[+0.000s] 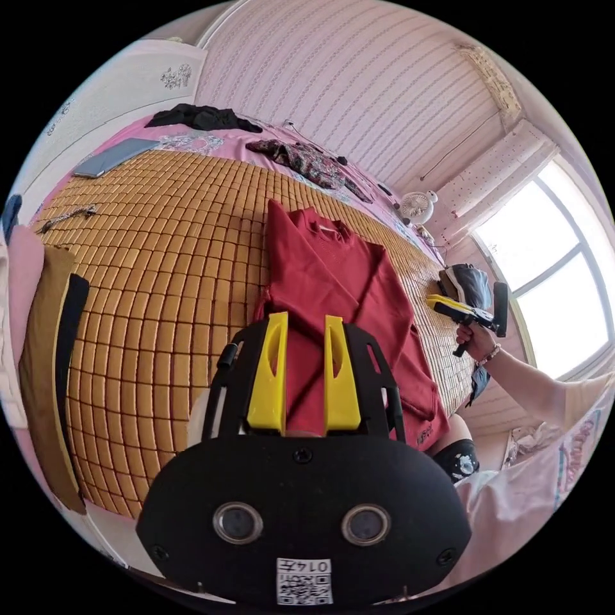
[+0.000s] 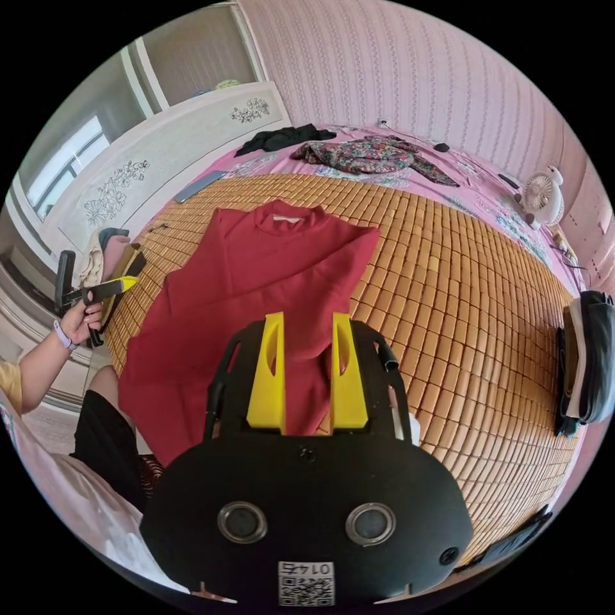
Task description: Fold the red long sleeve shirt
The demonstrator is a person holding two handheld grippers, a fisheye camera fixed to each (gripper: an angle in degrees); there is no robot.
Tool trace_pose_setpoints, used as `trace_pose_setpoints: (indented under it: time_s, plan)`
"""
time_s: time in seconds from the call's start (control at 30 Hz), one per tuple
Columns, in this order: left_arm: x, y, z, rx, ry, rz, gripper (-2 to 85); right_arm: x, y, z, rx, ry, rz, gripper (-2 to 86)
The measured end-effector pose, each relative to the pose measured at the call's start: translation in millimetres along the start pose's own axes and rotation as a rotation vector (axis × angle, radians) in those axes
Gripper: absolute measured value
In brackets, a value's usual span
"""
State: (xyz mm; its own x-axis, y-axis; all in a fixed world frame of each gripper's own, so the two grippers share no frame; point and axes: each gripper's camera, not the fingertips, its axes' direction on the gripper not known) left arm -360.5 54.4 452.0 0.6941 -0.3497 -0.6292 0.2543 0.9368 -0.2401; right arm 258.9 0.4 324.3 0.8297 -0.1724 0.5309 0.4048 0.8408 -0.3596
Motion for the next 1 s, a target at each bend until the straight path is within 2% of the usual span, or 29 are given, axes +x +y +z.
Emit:
trace_pose_setpoints:
  time_s: [0.13,0.27,0.33,0.4,0.5,0.57,0.67,0.73,0.87,0.93,1.0]
  plan:
    - [-20.1,-68.5,42.7,-0.020,0.015,-0.082,9.4,26.6,-57.9,38.9,-0.003,0.009,0.110,11.3]
    - [-17.7,-124.5,83.6,-0.028,-0.118,-0.064,11.5,53.0,-94.8,81.8,-0.046,0.019,0.281,12.3]
    - [-16.8,-139.3,106.0,-0.111,-0.147,-0.066,11.8,61.2,-103.4,98.4,-0.082,-0.013,0.334,12.1]
    - [-19.1,-151.1,126.4,-0.222,-0.154,-0.140,9.1,66.6,-109.2,110.1,-0.120,-0.085,0.356,9.7]
    - [-11.0,-162.3,126.7,-0.242,-0.122,-0.162,5.5,70.3,-118.5,111.0,-0.140,-0.136,0.337,5.3]
    - [2.2,-168.7,114.2,-0.208,-0.134,-0.097,5.1,67.4,-122.1,89.6,-0.059,-0.148,0.279,4.6]
    - [30.1,-172.2,68.0,-0.093,-0.058,0.054,5.0,62.5,-114.6,40.6,0.098,-0.235,0.200,4.3]
    - [45.8,-160.9,29.8,-0.018,-0.022,0.132,5.0,52.8,-97.9,5.0,0.186,-0.240,0.130,4.3]
    - [57.3,-76.6,-55.6,0.117,0.083,0.257,5.0,16.4,-12.6,-67.5,0.317,-0.306,-0.040,4.5]
    - [48.7,-20.2,-77.2,0.105,0.150,0.235,5.2,1.1,35.6,-81.0,0.291,-0.353,-0.051,4.8]
    - [32.5,61.1,-86.3,0.005,0.199,0.136,6.1,-12.6,83.9,-76.8,0.194,-0.380,-0.007,5.6]
